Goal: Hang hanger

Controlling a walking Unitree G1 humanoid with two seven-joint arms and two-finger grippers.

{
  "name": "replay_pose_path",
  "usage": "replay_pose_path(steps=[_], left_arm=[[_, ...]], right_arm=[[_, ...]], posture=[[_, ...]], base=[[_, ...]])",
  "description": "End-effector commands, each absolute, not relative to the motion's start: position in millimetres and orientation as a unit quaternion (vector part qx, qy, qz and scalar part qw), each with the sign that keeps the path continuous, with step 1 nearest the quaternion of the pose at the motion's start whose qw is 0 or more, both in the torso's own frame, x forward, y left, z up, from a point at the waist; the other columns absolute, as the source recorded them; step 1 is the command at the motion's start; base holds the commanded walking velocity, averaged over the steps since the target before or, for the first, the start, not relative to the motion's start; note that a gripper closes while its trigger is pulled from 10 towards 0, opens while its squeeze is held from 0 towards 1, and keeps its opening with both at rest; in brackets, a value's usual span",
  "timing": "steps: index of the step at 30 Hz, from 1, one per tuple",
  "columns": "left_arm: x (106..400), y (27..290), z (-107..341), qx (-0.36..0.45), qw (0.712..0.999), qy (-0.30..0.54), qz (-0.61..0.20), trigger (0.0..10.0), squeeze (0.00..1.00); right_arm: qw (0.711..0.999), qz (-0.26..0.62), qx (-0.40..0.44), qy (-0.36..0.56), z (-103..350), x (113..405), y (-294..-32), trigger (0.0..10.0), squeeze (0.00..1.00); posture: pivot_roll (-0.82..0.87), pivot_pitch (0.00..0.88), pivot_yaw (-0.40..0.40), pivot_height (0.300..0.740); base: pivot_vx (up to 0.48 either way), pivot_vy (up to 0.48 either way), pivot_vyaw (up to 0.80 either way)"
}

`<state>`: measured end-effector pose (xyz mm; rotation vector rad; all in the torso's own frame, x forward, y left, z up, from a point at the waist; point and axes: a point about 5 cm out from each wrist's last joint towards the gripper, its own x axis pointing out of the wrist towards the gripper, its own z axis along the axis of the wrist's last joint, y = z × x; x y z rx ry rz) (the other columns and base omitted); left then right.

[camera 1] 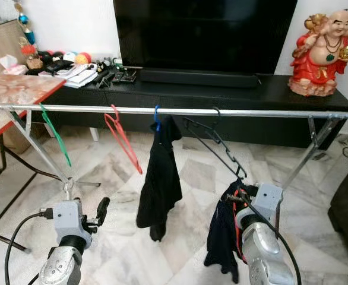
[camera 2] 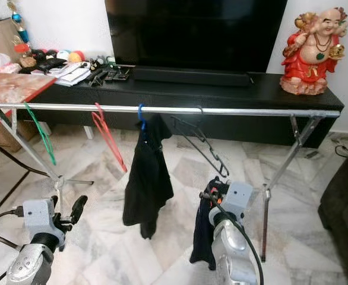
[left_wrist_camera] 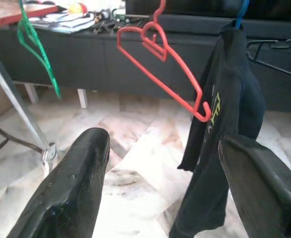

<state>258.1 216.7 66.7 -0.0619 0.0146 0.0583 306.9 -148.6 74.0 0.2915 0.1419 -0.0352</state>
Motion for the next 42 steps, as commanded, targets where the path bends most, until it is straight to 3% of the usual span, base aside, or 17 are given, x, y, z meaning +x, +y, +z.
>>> replay_pose_path(steps=[1,14,22,31,42], left_arm=[[259.1,213.1,67.4,-0.038,0.999,0.009,0.028,10.0,0.0],[263.5,207.8,79.4,-0.044,0.999,-0.003,0.012,10.0,0.0],[262.2,207.7,80.9,-0.044,0.999,0.003,0.004,10.0,0.0],[264.5,206.4,83.5,-0.046,0.999,-0.001,0.011,10.0,0.0],[262.4,202.9,83.8,-0.044,0.999,-0.002,0.01,10.0,0.0]], right_arm=[[0.988,-0.018,0.136,0.067,76.2,307.3,-153.5,10.0,0.0],[0.989,-0.014,0.131,0.069,76.6,310.4,-151.1,10.0,0.0],[0.99,-0.004,0.117,0.08,73.1,309.6,-149.4,10.0,0.0],[0.993,0.028,0.039,0.105,64.5,308.6,-157.1,10.0,0.0],[0.992,0.026,0.047,0.115,62.5,308.6,-166.2,10.0,0.0]], posture=[[0.06,0.0,0.031,0.74],[0.07,0.0,0.036,0.74],[0.06,0.0,0.05,0.74],[0.06,0.005,0.032,0.74],[0.06,0.015,0.016,0.74]], base=[[0.0,0.409,0.0],[0.0,0.02,0.0],[0.297,0.0,0.0],[0.329,0.0,0.27],[0.329,0.0,0.15]])
